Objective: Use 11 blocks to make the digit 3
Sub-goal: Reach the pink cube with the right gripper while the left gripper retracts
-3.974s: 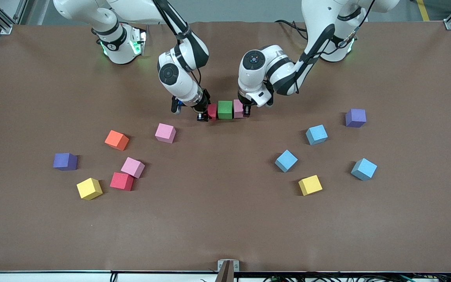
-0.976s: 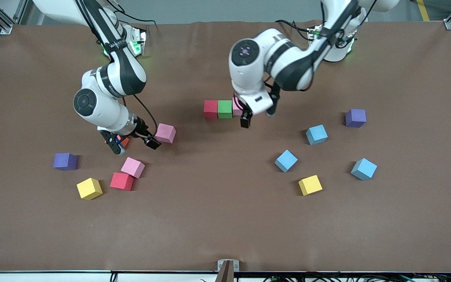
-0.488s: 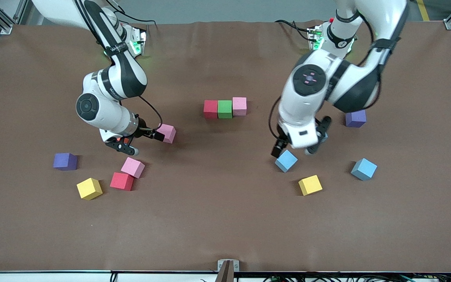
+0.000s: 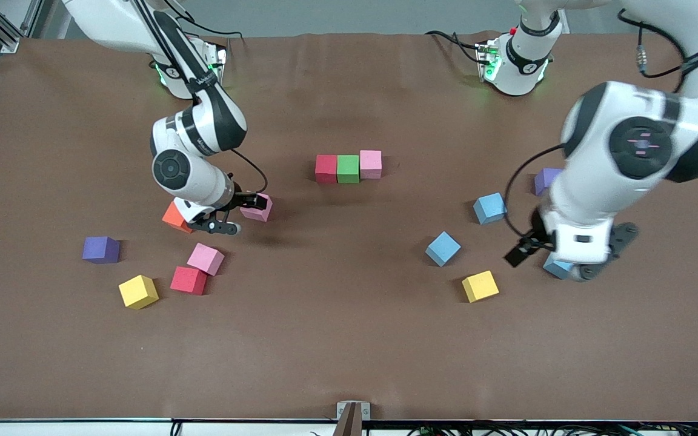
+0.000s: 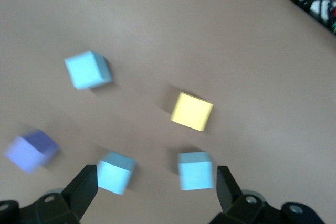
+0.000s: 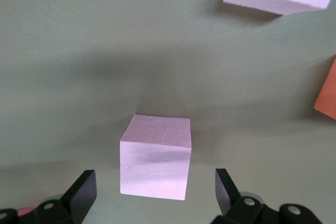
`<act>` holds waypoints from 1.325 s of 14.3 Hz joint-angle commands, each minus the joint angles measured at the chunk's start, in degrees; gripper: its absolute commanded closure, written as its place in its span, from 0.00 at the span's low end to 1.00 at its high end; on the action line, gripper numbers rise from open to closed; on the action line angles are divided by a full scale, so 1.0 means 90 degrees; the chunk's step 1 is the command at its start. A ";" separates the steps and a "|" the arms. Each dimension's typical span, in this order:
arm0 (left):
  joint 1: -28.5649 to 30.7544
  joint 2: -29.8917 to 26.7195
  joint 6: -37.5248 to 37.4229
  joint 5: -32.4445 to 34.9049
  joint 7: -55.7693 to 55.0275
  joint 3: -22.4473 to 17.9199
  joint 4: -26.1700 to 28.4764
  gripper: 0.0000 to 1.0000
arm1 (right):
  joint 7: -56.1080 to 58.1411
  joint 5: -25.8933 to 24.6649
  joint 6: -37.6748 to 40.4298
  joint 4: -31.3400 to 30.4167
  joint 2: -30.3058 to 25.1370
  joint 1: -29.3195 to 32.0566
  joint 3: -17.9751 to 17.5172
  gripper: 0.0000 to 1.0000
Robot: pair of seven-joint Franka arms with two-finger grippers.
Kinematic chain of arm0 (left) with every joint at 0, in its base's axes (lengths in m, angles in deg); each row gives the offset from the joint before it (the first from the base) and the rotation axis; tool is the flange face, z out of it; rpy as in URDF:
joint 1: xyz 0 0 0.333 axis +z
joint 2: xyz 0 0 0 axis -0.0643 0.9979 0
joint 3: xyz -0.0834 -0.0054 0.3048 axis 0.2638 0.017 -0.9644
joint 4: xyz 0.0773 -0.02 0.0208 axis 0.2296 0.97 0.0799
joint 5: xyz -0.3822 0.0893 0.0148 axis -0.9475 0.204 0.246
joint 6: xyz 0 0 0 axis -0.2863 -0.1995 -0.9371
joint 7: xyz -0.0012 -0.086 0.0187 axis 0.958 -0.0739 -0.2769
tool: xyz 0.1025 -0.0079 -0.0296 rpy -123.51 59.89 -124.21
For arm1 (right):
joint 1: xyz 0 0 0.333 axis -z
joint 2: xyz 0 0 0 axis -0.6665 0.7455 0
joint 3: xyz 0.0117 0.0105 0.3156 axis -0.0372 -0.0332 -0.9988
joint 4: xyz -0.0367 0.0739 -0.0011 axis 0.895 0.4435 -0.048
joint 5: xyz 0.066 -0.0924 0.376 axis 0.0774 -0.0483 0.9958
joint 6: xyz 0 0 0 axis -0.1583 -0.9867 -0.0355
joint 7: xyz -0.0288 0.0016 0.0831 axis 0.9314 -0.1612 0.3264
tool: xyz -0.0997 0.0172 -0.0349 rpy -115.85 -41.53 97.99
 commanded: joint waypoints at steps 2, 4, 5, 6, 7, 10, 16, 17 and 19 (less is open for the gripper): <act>0.0440 -0.0738 -0.0486 0.0019 0.1808 0.0027 -0.0053 0.00 | 0.0057 -0.0140 -0.0097 -0.0077 0.0091 -0.0058 -0.0018 0.00; 0.0450 -0.1071 -0.0815 -0.0049 0.2608 -0.0275 0.0016 0.00 | 0.0057 -0.0140 -0.0165 -0.0087 0.0169 -0.0058 -0.0018 0.00; 0.0450 -0.1256 -0.1137 -0.0098 0.3077 -0.0430 0.0045 0.00 | 0.0038 -0.0140 -0.0175 -0.0087 0.0218 -0.0068 -0.0018 0.00; 0.0440 -0.1403 -0.1276 -0.0195 0.3478 -0.0606 0.0045 0.00 | 0.0028 -0.0140 -0.0185 -0.0087 0.0248 -0.0077 -0.0018 0.00; 0.0372 -0.1607 -0.1422 -0.0370 0.3955 -0.0888 0.0151 0.00 | 0.0028 -0.0140 -0.0195 -0.0087 0.0325 -0.0116 -0.0018 0.00; 0.0206 -0.2194 -0.1443 -0.0674 0.5119 -0.1592 0.0698 0.00 | 0.0018 -0.0140 -0.0332 -0.0097 0.0443 -0.0126 -0.0018 0.00; 0.0059 -0.2742 -0.1521 -0.0724 0.5894 -0.1965 0.1070 0.00 | 0.0008 -0.0130 -0.0332 -0.0077 0.0531 -0.0117 -0.0018 0.33; 0.0040 -0.2733 -0.1482 -0.0724 0.5894 -0.1927 0.1061 0.00 | 0.0008 -0.0130 -0.0341 -0.0077 0.0541 -0.0116 -0.0008 0.39; 0.0040 -0.2723 -0.1434 -0.0724 0.5884 -0.1790 0.1061 0.00 | 0.0008 -0.0130 -0.0341 -0.0058 0.0570 -0.0116 -0.0008 0.46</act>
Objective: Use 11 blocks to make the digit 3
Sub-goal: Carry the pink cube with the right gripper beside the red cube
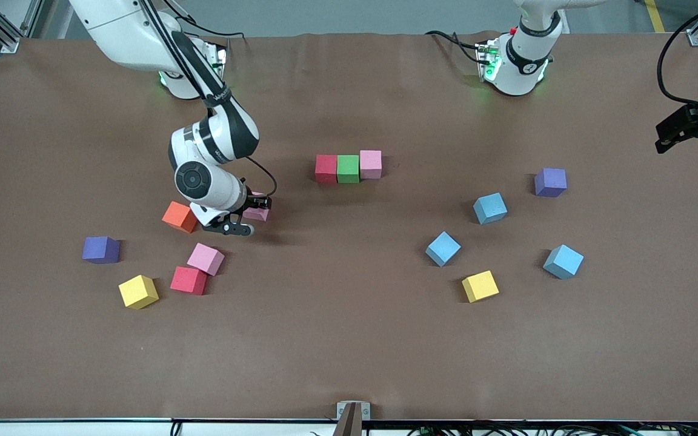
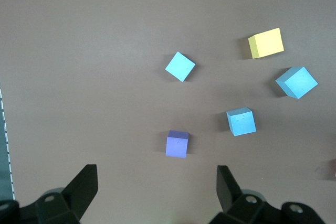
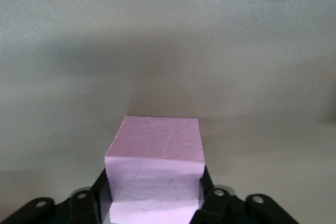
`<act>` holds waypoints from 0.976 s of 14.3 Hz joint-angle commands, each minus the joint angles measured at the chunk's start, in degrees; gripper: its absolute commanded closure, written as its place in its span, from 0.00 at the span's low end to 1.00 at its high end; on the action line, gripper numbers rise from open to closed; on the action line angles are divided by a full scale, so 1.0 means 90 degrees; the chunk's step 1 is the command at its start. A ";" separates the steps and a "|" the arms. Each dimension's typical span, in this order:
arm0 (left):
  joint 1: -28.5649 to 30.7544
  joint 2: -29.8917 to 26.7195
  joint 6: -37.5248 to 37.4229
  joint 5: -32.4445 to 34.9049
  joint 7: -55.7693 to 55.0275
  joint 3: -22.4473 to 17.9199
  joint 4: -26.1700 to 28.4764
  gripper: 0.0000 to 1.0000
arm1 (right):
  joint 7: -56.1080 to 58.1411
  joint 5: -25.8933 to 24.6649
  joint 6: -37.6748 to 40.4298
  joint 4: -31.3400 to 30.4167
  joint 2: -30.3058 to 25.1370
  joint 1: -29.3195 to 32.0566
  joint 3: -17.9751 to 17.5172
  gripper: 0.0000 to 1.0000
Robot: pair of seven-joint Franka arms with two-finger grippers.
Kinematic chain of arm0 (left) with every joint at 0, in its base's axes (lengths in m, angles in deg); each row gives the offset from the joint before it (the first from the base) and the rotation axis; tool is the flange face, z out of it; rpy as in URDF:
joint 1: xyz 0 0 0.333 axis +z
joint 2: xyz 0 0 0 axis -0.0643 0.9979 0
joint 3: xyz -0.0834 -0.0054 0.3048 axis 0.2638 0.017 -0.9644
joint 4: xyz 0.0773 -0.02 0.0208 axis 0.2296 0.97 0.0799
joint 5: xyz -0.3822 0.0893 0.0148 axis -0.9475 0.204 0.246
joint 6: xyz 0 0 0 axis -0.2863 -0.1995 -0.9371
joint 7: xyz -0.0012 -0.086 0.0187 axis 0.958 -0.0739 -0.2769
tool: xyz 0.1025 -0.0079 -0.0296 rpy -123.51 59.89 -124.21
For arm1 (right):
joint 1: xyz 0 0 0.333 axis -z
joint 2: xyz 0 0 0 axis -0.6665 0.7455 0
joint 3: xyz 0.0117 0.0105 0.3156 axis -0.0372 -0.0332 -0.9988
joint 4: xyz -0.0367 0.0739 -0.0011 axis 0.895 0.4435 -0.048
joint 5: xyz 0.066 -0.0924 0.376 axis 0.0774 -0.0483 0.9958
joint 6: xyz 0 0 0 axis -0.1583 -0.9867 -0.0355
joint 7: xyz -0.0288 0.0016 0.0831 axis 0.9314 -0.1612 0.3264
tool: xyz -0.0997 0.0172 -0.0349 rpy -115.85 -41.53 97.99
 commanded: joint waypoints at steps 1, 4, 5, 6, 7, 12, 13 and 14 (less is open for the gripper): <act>-0.0027 -0.0084 0.0114 -0.0066 0.0099 0.0078 0.0163 0.00 | -0.0017 -0.0126 -0.0077 -0.0023 0.0037 0.0015 -0.0014 0.47; 0.0012 -0.0016 0.0163 -0.0066 0.0099 0.0078 0.0133 0.00 | -0.0017 -0.0126 -0.0038 0.0210 0.0037 0.0006 -0.0014 0.47; 0.0002 -0.0015 0.0182 -0.0057 0.0089 0.0078 0.0133 0.00 | 0.0021 -0.0126 -0.0038 0.0337 0.0047 0.0006 -0.0014 0.47; 0.0002 0.0004 0.0231 -0.0056 0.0089 0.0078 0.0124 0.00 | 0.0070 -0.0135 -0.0009 0.0513 0.0056 -0.0043 -0.0014 0.47; -0.0008 0.0033 0.0270 -0.0056 0.0089 0.0078 0.0124 0.00 | 0.0080 -0.0135 -0.0009 0.0727 0.0095 -0.0101 -0.0014 0.47; -0.0027 0.0063 0.0270 -0.0066 0.0001 0.0088 0.0124 0.00 | 0.0051 -0.0165 0.0205 0.1870 0.0680 -0.0706 -0.0004 0.49; -0.0037 0.0072 0.0289 -0.0066 -0.0008 0.0079 0.0124 0.00 | 0.0070 -0.0223 0.0438 0.2094 0.0807 -0.0920 0.0025 0.49; -0.0047 0.0073 0.0299 -0.0066 -0.0018 0.0088 0.0124 0.00 | 0.0080 -0.0359 0.0740 0.2367 0.0944 -0.1086 0.0074 0.49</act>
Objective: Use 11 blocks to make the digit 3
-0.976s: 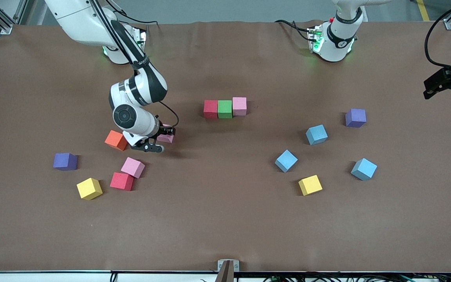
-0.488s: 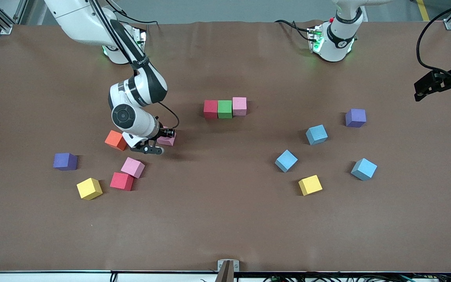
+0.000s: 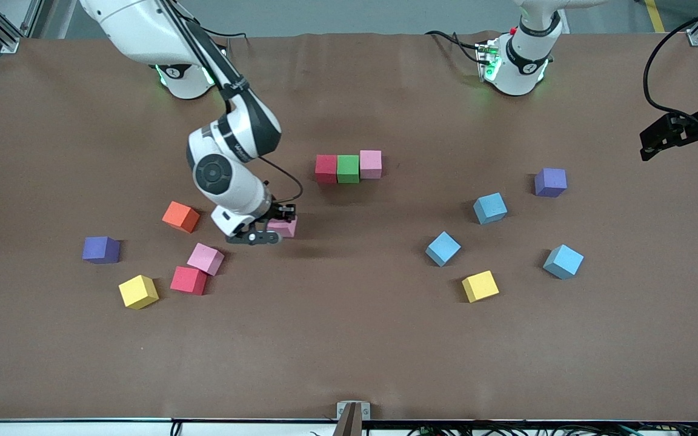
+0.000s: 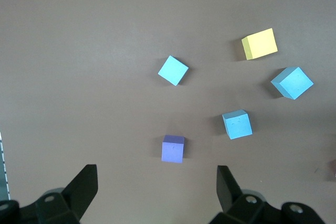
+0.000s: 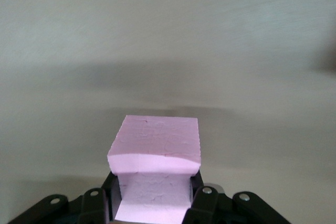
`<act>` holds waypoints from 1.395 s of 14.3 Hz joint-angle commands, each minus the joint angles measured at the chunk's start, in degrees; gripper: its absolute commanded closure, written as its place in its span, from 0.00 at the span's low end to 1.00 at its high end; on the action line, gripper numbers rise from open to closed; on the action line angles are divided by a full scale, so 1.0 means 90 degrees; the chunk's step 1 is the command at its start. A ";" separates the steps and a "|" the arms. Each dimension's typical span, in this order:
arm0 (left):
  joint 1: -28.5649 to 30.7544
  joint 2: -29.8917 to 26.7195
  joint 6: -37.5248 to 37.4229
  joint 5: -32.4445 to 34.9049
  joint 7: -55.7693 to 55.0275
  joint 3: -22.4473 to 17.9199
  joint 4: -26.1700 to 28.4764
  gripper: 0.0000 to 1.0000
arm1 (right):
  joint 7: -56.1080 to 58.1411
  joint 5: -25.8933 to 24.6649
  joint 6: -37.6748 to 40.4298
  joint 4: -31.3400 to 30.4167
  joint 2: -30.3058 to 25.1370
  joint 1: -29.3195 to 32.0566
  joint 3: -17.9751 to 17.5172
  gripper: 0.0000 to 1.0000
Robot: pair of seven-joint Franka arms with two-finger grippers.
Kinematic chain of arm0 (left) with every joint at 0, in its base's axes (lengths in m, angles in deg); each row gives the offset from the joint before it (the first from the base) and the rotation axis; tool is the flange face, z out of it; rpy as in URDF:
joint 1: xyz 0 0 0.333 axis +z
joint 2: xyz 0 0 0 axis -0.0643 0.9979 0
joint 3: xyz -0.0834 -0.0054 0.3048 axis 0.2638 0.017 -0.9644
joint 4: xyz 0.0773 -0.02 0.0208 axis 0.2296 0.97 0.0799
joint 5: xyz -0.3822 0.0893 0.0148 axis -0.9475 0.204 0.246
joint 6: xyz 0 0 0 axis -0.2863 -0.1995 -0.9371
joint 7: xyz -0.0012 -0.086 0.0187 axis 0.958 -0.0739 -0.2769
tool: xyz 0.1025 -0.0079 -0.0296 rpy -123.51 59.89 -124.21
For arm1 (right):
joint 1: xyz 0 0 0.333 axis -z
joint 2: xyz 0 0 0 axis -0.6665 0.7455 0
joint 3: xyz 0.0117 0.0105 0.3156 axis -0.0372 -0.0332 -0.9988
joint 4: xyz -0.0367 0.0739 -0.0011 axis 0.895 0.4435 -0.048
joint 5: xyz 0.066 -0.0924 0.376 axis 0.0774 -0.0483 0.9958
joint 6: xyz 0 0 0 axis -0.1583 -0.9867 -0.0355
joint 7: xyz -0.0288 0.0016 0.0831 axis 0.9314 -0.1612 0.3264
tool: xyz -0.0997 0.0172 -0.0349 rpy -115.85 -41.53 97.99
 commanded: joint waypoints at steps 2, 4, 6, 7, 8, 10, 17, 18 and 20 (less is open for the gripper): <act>-0.0017 -0.0016 0.0114 -0.0066 -0.0014 0.0004 0.0023 0.00 | -0.0032 -0.0348 0.1034 0.1241 0.0719 -0.0621 0.0149 0.49; -0.0008 -0.0016 0.0114 -0.0066 -0.0014 0.0004 0.0023 0.00 | -0.0032 -0.0309 0.1076 0.1351 0.0788 -0.0710 0.0149 0.49; 0.0002 -0.0026 0.0104 -0.0066 -0.0014 0.0004 0.0023 0.00 | -0.0042 -0.0299 0.1046 0.1351 0.0886 -0.0779 0.0149 0.49; 0.0002 -0.0026 0.0104 -0.0066 -0.0014 0.0004 0.0023 0.00 | -0.0080 -0.0280 0.1036 0.1331 0.0915 -0.0876 0.0149 0.49; 0.0002 -0.0026 0.0104 -0.0066 -0.0014 0.0004 0.0023 0.00 | -0.0110 -0.0280 0.1056 0.1302 0.0906 -0.0935 0.0149 0.49; 0.0022 -0.0035 0.0094 -0.0066 -0.0014 0.0004 0.0023 0.00 | -0.0295 -0.0270 0.1075 0.1166 0.0887 -0.0955 0.0139 0.49; 0.0031 -0.0035 0.0104 -0.0066 -0.0014 0.0004 0.0023 0.00 | -0.0579 -0.0260 0.0890 0.0931 0.0867 -0.1258 0.0139 0.49; 0.0031 -0.0035 0.0104 -0.0066 -0.0014 0.0004 0.0023 0.00 | -0.0579 -0.0260 0.0813 0.0863 0.0867 -0.1296 0.0139 0.49; 0.0002 -0.0036 0.0133 -0.0076 -0.0023 0.0004 0.0003 0.00 | -0.0589 -0.0260 0.0656 0.0726 0.0828 -0.1336 0.0139 0.49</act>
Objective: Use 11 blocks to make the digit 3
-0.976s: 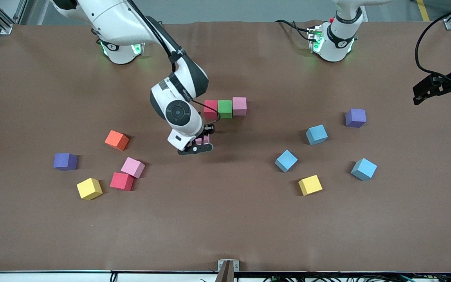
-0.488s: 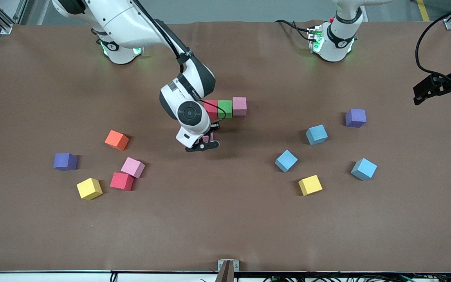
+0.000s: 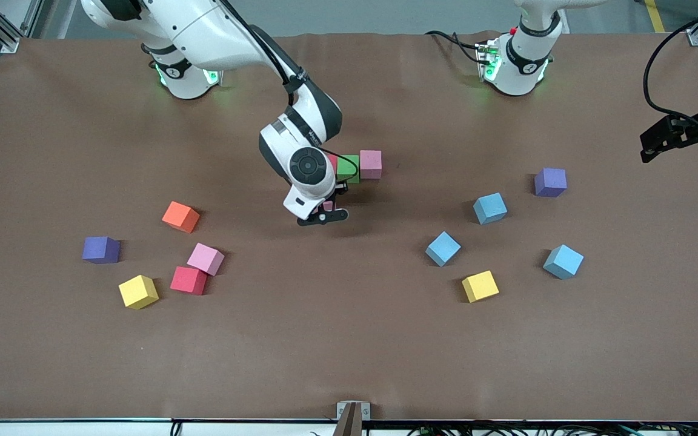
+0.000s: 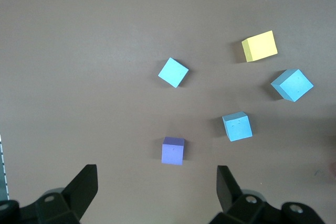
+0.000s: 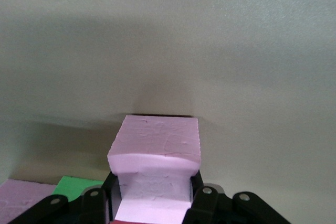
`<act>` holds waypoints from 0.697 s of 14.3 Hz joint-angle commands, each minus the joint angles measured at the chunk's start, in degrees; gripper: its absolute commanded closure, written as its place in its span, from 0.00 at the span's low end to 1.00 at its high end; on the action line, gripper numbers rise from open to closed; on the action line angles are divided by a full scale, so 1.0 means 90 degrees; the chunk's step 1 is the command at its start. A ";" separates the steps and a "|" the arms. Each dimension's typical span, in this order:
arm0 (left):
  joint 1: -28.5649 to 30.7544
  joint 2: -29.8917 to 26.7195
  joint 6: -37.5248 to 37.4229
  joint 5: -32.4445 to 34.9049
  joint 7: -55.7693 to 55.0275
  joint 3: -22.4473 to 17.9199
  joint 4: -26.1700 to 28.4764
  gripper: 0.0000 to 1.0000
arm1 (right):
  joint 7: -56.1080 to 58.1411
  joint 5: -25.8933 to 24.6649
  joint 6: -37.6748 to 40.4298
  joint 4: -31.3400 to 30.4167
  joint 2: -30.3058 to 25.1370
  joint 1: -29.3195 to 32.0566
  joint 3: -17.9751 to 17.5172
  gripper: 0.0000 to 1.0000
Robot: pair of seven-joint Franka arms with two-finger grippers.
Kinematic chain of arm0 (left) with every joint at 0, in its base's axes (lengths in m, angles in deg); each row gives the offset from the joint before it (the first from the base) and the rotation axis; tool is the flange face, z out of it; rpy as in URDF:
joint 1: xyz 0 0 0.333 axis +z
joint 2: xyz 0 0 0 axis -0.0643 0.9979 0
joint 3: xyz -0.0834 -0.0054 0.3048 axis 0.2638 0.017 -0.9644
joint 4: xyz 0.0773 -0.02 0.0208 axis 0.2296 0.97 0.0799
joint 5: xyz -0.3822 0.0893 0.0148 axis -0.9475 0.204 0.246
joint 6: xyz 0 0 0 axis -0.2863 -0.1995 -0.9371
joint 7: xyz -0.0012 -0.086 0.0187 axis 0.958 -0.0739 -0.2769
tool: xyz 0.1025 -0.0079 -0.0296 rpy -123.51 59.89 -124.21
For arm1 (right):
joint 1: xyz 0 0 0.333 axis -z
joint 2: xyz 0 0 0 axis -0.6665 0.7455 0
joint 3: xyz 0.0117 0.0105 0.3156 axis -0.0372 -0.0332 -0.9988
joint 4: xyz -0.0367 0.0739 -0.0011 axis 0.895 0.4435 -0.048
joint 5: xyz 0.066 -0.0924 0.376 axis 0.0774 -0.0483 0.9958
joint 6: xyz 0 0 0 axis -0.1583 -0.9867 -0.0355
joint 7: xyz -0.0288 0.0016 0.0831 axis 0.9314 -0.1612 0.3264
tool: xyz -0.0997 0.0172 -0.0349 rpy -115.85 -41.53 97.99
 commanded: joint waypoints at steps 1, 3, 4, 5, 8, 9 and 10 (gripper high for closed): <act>-0.0015 -0.0047 0.0133 -0.0076 -0.0017 0.0014 0.0013 0.00 | -0.0140 -0.0035 -0.0204 -0.0275 -0.0139 -0.0096 0.0051 0.49; -0.0015 -0.0057 0.0154 -0.0153 -0.0017 0.0015 0.0013 0.00 | -0.0208 0.0043 -0.0252 -0.0285 -0.0149 -0.0126 0.0051 0.50; -0.0015 -0.0057 0.0134 -0.0154 -0.0017 0.0015 0.0013 0.00 | -0.0208 0.0034 -0.0320 -0.0334 -0.0149 -0.0145 0.0051 0.50; -0.0005 -0.0067 0.0115 -0.0154 -0.0017 0.0005 0.0022 0.00 | -0.0208 0.0043 -0.0447 -0.0412 -0.0158 -0.0145 0.0051 0.49; -0.0005 -0.0096 0.0085 -0.0164 -0.0017 0.0015 0.0032 0.00 | -0.0218 0.0043 -0.0711 -0.0636 -0.0217 -0.0184 0.0042 0.50; -0.0015 -0.0096 0.0085 -0.0164 -0.0017 0.0015 0.0013 0.00 | -0.0228 0.0053 -0.0712 -0.0647 -0.0236 -0.0194 0.0042 0.50; -0.0015 -0.0096 0.0085 -0.0164 -0.0017 0.0015 0.0022 0.00 | -0.0334 0.0053 -0.0702 -0.0647 -0.0246 -0.0194 0.0042 0.50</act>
